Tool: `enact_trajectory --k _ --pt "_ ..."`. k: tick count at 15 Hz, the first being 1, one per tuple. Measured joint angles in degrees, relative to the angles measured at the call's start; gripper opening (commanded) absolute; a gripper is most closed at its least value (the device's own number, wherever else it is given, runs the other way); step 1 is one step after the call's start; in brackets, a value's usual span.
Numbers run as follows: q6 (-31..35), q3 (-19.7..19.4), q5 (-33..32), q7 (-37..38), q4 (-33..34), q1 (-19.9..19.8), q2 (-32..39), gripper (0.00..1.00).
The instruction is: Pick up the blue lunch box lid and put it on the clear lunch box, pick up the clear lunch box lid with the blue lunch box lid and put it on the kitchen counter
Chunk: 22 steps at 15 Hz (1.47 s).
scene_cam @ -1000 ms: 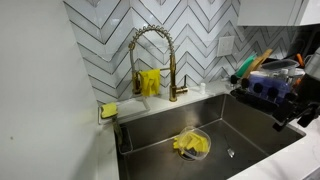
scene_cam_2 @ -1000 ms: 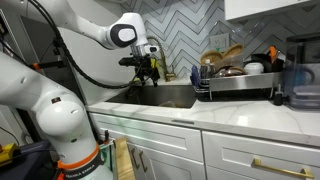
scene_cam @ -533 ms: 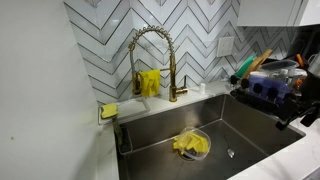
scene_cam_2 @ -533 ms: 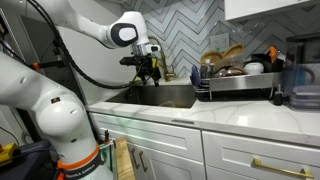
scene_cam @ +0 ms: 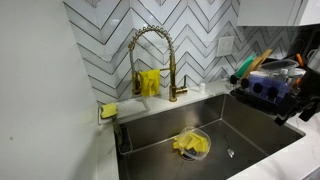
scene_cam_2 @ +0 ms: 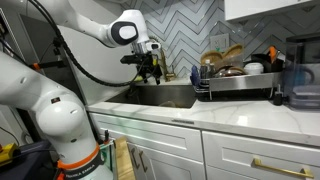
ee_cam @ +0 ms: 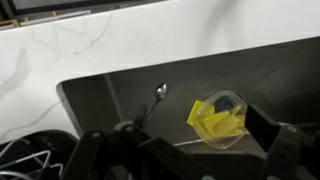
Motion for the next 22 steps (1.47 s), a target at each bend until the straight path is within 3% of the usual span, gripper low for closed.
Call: enact_trajectory --k 5,11,14,18,22 --pt "1.51 0.73 -10.13 -2.95 8.71 -1.23 1.67 1.00" --pt "1.50 0.70 -10.33 -3.01 9.54 -1.37 2.34 1.00" --pt "1.57 0.64 -11.88 -0.12 10.35 -4.07 3.73 1.00" --pt "3.98 -0.28 -13.81 -0.76 14.85 -7.13 9.78 1.00" --pt "7.15 -0.29 -13.91 -2.35 19.97 -7.50 16.36 1.00"
